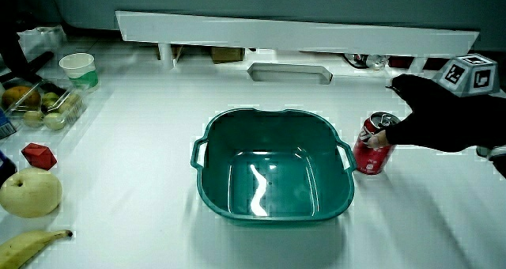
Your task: Pick cola from desk
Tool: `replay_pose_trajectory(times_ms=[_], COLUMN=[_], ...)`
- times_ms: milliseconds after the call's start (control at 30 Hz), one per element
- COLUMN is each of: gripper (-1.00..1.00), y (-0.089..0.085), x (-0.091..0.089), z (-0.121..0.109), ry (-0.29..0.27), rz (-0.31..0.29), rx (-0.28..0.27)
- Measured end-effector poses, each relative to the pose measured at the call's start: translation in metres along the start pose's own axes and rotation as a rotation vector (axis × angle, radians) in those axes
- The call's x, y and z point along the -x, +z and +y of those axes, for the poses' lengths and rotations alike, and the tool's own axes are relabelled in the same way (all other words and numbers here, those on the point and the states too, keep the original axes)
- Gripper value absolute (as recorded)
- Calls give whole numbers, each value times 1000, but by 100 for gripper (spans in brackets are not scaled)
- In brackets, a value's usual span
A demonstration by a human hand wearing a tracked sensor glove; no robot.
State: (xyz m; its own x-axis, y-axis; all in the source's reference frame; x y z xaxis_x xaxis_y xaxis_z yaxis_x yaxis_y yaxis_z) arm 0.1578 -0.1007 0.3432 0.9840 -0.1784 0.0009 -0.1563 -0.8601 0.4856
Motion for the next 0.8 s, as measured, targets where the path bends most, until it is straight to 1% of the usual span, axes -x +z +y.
replay_pose_trajectory(times_ms=[67, 100, 133, 267, 300, 433, 467, 500, 567, 600, 633, 700, 733, 800], gripper=[0, 0, 0, 0, 0, 0, 0, 0, 0, 0, 0, 0, 0, 10], y=[0, 1, 1, -3, -5, -11, -13, -15, -16, -16, -17, -18, -19, -21], x=[1, 2, 3, 1, 1, 0, -1, -2, -2, -2, -2, -2, -3, -4], z=[4, 5, 6, 13, 15, 22, 23, 24, 25, 26, 26, 26, 27, 29], ry=[0, 1, 13, -2, -6, -9, -17, -23, -19, -21, -19, -12, -30, -25], rz=[1, 5, 12, 15, 6, 12, 5, 5, 9, 4, 3, 14, 3, 13], rx=[22, 25, 38, 53, 62, 111, 116, 109, 115, 104, 108, 101, 86, 93])
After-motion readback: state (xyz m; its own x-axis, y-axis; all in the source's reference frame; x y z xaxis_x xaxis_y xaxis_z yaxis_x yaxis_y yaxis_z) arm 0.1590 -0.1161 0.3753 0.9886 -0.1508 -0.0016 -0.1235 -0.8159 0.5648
